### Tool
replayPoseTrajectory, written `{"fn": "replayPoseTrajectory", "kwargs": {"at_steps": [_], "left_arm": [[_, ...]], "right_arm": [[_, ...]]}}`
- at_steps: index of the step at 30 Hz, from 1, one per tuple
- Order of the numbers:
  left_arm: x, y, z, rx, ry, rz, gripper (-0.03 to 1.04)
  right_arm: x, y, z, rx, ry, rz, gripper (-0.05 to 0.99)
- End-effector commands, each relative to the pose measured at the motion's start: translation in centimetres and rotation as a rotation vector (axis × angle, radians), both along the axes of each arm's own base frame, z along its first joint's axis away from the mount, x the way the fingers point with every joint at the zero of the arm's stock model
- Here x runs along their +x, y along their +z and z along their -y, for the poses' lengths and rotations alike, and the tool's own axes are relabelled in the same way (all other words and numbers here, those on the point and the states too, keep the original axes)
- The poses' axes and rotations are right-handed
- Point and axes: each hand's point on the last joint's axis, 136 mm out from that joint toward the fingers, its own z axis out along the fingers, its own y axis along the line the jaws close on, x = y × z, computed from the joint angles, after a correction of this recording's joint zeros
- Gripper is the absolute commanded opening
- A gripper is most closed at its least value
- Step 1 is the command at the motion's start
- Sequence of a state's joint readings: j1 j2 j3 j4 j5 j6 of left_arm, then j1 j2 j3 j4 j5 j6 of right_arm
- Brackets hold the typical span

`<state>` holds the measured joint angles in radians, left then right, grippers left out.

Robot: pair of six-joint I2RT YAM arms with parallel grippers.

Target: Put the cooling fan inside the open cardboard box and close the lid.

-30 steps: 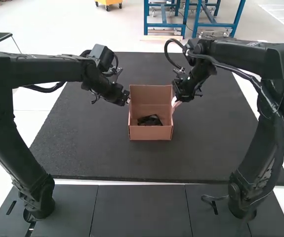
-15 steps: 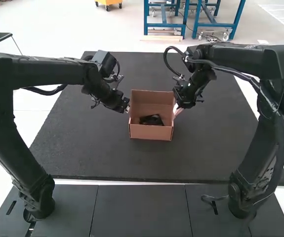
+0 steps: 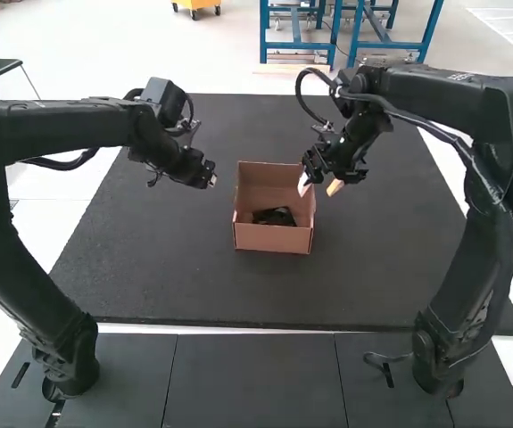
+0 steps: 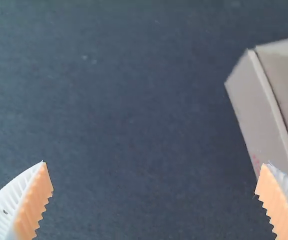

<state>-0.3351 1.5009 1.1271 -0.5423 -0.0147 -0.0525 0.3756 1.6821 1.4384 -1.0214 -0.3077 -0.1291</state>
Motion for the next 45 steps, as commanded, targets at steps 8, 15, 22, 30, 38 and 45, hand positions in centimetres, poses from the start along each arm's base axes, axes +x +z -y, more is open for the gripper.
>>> {"fn": "replayPoseTrajectory", "kwargs": {"at_steps": [8,15,22,30,38,45], "left_arm": [[4.3,7.2,-0.2,-0.045,0.047,0.215,0.96],[5.7,7.4,1.9,-0.060,0.020,0.220,0.96],[6.6,7.2,5.3,-0.066,-0.040,0.217,0.96],[7.5,6.8,7.6,-0.069,-0.074,0.211,0.96],[7.1,6.2,8.9,-0.060,-0.102,0.185,0.96],[6.7,5.6,8.9,-0.050,-0.111,0.163,0.96]], "right_arm": [[-1.5,6.1,-0.5,0.063,0.053,0.146,0.74],[-3.0,8.4,0.7,0.099,0.048,0.318,0.73],[-4.2,9.2,2.0,0.114,0.020,0.477,0.72],[-6.1,8.4,3.0,0.105,0.023,0.474,0.72],[-7.7,7.6,3.7,0.079,0.036,0.422,0.72],[-8.8,7.9,4.1,0.084,0.038,0.429,0.72]]}}
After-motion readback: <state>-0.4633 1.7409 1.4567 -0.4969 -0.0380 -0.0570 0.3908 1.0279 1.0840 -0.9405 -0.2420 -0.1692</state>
